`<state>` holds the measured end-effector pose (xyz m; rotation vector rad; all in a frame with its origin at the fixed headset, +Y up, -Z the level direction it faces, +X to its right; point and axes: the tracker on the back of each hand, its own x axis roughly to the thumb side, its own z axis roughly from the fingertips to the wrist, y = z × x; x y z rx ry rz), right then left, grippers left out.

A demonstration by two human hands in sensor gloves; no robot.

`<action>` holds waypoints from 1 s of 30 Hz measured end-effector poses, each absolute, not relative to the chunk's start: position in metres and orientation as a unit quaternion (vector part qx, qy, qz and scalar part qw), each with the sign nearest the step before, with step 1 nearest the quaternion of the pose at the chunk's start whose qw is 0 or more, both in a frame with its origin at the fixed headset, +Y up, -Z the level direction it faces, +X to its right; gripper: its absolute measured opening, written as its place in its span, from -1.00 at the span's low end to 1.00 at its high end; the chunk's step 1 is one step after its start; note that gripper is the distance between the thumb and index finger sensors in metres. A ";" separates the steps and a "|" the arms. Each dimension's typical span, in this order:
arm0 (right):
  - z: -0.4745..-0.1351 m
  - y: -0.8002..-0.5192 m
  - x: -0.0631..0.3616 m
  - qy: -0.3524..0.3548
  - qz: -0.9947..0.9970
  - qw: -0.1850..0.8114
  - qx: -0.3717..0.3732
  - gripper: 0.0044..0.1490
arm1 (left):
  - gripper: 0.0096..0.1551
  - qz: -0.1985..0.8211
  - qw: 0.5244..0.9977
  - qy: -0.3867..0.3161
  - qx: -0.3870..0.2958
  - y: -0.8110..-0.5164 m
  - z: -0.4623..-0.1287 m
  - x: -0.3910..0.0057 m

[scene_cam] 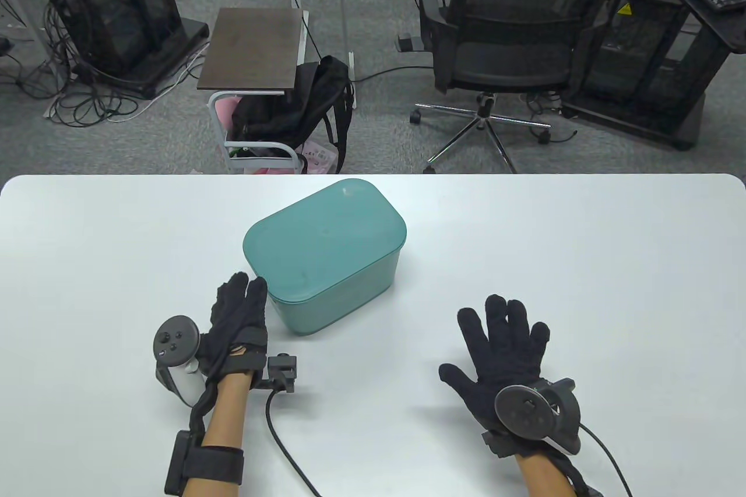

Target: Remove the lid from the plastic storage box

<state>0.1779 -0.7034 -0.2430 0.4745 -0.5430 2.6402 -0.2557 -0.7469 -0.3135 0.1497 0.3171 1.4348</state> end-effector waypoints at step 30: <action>-0.244 -0.700 0.189 -0.203 0.943 0.216 0.152 0.05 | -0.19 0.870 0.485 0.078 -0.028 -0.784 -0.324 -0.229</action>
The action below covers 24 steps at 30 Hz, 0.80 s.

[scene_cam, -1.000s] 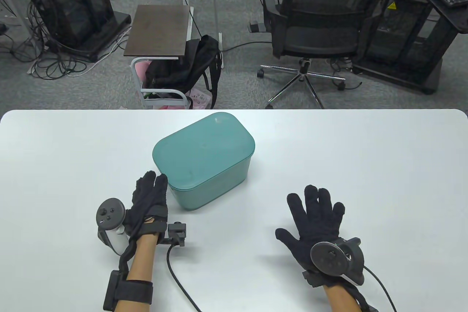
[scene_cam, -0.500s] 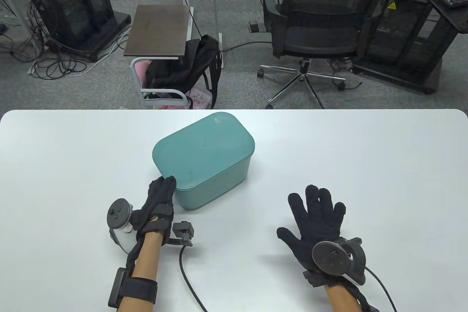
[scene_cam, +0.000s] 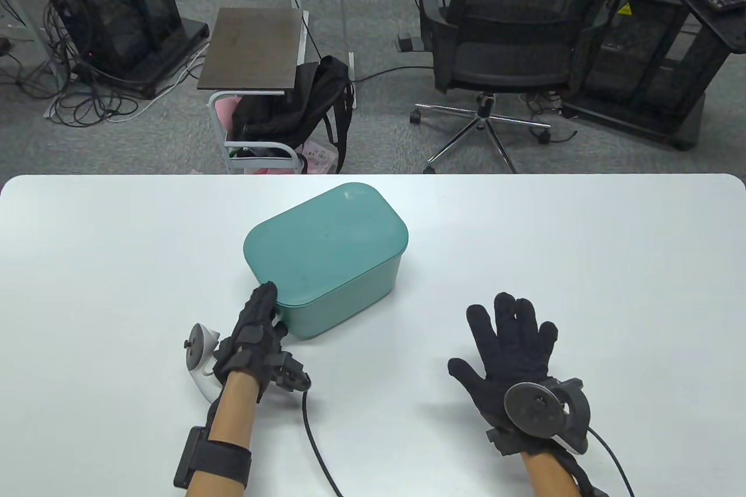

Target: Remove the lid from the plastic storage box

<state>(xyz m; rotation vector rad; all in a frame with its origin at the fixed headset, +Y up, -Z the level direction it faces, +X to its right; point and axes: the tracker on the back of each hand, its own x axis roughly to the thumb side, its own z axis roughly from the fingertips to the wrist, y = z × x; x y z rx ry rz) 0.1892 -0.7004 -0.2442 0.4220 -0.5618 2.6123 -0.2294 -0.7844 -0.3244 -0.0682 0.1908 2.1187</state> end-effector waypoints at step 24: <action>-0.226 -0.668 0.222 -0.280 0.908 0.288 0.118 0.05 | -0.20 0.849 0.515 -0.014 -0.118 -0.744 -0.271 -0.190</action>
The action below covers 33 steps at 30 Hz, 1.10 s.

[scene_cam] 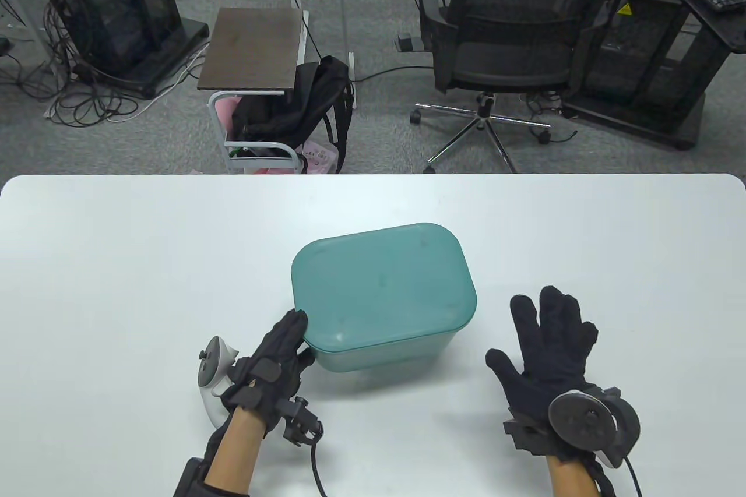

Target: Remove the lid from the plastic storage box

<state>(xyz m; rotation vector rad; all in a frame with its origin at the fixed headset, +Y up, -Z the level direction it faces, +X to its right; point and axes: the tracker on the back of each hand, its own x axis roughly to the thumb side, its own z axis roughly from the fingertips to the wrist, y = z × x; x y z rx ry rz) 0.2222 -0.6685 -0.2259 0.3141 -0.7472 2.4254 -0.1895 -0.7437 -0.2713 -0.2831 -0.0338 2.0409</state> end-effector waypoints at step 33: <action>-0.226 -0.671 0.221 -0.267 0.914 0.284 0.110 0.05 | -0.20 0.840 0.499 -0.006 -0.212 -0.786 -0.257 -0.173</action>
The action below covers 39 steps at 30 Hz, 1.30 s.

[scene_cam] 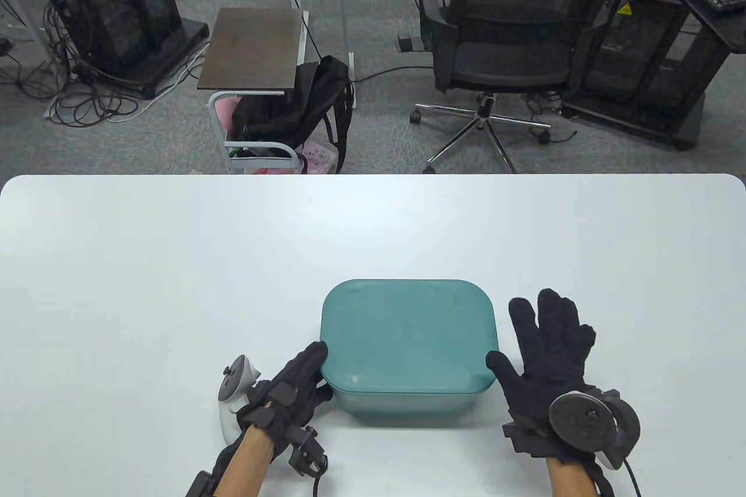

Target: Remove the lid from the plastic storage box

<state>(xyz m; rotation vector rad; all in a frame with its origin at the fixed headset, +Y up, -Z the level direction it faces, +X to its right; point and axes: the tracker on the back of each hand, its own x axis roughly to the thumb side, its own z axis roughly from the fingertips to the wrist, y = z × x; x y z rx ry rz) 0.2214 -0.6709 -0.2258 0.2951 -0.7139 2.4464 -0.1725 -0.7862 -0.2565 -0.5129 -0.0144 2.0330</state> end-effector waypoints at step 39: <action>-0.228 -0.678 0.007 -0.069 0.965 0.059 0.245 0.12 | -0.50 0.852 0.469 0.020 -0.231 -0.801 -0.261 -0.174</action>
